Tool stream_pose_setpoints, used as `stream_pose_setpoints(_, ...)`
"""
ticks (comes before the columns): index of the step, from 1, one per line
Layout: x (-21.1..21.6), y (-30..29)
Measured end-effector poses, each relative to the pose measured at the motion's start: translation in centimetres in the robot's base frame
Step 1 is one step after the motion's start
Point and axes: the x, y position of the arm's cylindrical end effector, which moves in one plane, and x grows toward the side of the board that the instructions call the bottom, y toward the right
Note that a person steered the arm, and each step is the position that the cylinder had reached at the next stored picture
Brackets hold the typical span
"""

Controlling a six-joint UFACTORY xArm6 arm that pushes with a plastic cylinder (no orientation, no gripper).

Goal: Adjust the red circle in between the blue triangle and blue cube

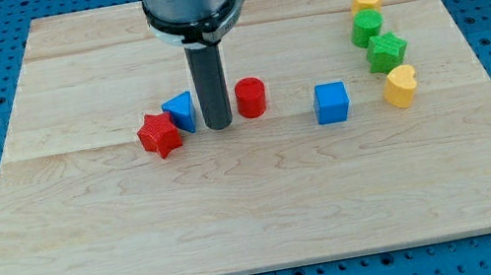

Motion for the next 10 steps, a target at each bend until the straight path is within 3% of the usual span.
stream_pose_setpoints(5, -0.9, 6.0)
stream_pose_setpoints(7, 2.1, 2.1)
stream_pose_setpoints(10, -6.1, 1.2)
